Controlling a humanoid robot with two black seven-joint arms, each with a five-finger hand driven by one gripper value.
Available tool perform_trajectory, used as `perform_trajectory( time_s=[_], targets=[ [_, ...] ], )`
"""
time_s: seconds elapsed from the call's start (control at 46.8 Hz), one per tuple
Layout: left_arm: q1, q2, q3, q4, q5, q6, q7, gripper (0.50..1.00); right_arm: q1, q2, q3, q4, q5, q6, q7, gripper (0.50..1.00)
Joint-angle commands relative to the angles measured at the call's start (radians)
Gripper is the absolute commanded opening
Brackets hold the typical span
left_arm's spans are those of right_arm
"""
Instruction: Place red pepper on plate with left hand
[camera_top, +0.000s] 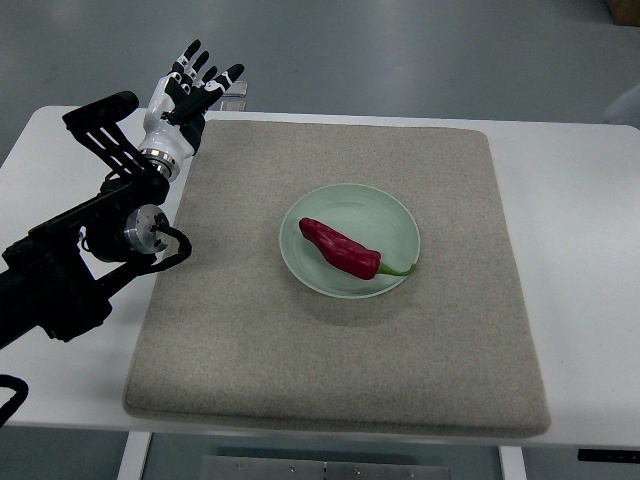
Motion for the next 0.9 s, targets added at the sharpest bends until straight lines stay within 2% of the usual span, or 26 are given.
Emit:
perform_trajectory(
  time_s=[0.0,0.171,0.491,0.875],
  targets=[
    [0.000,-0.005,-0.002,0.009,0.000,0.000,0.001,1.000,0.000,0.000,0.000,0.001,0.000,0.000,0.000,0.928],
    [0.001,-0.030,-0.020,0.046,-0.014,-0.022,0.004,1.000,0.000,0.000,0.000,0.000,0.000,0.000,0.000,0.928],
    [0.003,-0.064,-0.023,0.144,-0.149,-0.124,0.016,1.000,0.000,0.000,0.000,0.000,0.000,0.000,0.000,0.928],
    [0.003,-0.084,-0.039,0.149,-0.168,-0.127,0.016,1.000,0.000,0.000,0.000,0.001,0.000,0.001,0.000,0.928]
  ],
)
